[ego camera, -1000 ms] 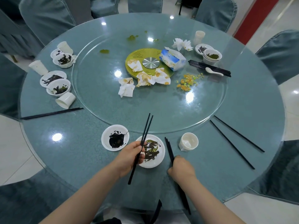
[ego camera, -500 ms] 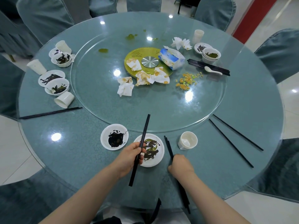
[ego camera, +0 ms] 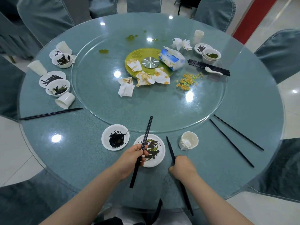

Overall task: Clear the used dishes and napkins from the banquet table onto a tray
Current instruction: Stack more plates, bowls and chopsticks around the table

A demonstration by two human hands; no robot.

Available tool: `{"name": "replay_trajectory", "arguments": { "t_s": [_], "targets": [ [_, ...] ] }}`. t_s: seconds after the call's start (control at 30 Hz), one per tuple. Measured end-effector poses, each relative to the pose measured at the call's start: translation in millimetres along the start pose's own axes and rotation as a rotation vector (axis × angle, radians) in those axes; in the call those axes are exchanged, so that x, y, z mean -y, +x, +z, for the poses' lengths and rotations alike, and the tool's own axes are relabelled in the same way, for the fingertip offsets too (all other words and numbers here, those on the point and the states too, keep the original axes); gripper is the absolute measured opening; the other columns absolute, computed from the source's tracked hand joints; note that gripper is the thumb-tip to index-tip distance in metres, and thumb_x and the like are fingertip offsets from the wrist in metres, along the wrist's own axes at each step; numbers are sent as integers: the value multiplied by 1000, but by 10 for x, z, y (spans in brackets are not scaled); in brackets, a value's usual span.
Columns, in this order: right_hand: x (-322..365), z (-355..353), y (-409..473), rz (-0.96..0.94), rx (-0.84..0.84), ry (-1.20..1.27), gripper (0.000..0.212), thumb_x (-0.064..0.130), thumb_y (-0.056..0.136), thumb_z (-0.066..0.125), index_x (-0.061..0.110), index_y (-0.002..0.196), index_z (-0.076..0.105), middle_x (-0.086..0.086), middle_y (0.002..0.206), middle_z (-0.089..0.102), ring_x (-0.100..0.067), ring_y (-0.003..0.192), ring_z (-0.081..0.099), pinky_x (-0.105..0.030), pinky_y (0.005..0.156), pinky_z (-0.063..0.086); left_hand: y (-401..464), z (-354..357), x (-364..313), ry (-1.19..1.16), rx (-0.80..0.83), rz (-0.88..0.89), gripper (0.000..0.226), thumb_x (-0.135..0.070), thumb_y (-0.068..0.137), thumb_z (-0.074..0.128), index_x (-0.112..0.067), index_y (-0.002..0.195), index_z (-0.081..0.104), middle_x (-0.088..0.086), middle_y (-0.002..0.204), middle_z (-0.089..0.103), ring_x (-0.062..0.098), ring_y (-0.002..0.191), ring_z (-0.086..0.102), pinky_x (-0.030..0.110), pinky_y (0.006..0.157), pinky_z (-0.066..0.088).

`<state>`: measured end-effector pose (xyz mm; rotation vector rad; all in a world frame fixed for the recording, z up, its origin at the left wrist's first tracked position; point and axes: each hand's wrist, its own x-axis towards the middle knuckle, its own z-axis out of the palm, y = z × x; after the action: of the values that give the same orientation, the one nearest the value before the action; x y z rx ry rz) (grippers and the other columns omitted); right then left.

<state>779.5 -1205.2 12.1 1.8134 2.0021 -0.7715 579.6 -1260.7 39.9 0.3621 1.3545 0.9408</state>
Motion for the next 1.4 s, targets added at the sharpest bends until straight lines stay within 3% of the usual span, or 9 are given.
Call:
{"name": "replay_trajectory", "arguments": {
  "t_s": [0.2, 0.33, 0.47, 0.67, 0.77, 0.97, 1.1, 1.3, 1.4],
  "targets": [
    [37, -112, -58, 45, 21, 146, 19, 28, 73, 60, 13, 69, 49, -2, 74, 55, -21, 64, 51, -24, 46, 36, 25, 17, 25, -4, -7, -25, 24, -1, 99, 38, -5, 113, 58, 6, 84, 61, 13, 62, 51, 24, 56, 45],
    [108, -226, -111, 19, -3, 265, 23, 26, 69, 58, 14, 60, 40, -1, 59, 44, -19, 53, 37, -24, 47, 32, 46, 42, 53, 18, 7, -46, 24, -2, 98, 41, -4, 115, 57, 6, 85, 62, 14, 66, 53, 25, 60, 48],
    [315, -420, -175, -12, 31, 444, 23, 24, 72, 59, 16, 58, 42, -1, 45, 56, -18, 44, 51, -22, 48, 41, 42, 109, 67, -23, 42, -83, 22, -9, 100, 42, -4, 114, 58, 7, 84, 63, 17, 70, 60, 28, 65, 52],
    [646, -580, -112, -24, 76, 615, 23, 25, 74, 62, 19, 58, 46, -8, 54, 66, -25, 57, 70, -33, 65, 58, 53, 240, 63, -67, 122, -176, 39, -32, 101, 39, -6, 114, 66, 16, 106, 68, 25, 94, 64, 33, 80, 51],
    [687, -592, -83, -13, 45, 557, 24, 26, 73, 61, 18, 56, 47, -10, 61, 70, -24, 60, 70, -33, 66, 58, 30, 320, 46, -97, 225, -173, 41, -37, 102, 37, -10, 97, 67, 13, 93, 66, 24, 83, 59, 34, 78, 49],
    [575, -639, -49, -6, 2, 445, 29, 27, 75, 61, 17, 53, 44, -2, 55, 53, -22, 57, 52, -26, 52, 42, 22, 449, -22, 33, 202, -125, 34, -27, 99, 40, -10, 115, 65, 7, 104, 71, 21, 82, 64, 32, 78, 53],
    [466, -702, 11, -42, -9, 430, 33, 22, 76, 59, 17, 52, 37, 0, 54, 45, -22, 57, 42, -27, 50, 34, 71, 503, -57, 94, 187, -90, 29, -16, 102, 37, -8, 117, 59, 7, 102, 70, 15, 68, 56, 33, 75, 51],
    [287, -922, 131, -90, -46, 469, 18, 24, 80, 56, 11, 72, 64, -10, 72, 68, -19, 60, 51, -28, 57, 45, 225, 600, -153, 117, 132, -30, 19, -5, 101, 39, -5, 114, 53, 5, 92, 65, 13, 62, 54, 30, 65, 49],
    [93, -1076, 268, -84, -131, 482, 14, 25, 84, 55, 15, 80, 63, -5, 82, 72, -17, 72, 60, -30, 68, 49, 310, 660, -217, 80, 108, -11, 16, -5, 101, 40, -6, 107, 55, 5, 89, 64, 13, 63, 54, 28, 62, 50]
  ]
}}
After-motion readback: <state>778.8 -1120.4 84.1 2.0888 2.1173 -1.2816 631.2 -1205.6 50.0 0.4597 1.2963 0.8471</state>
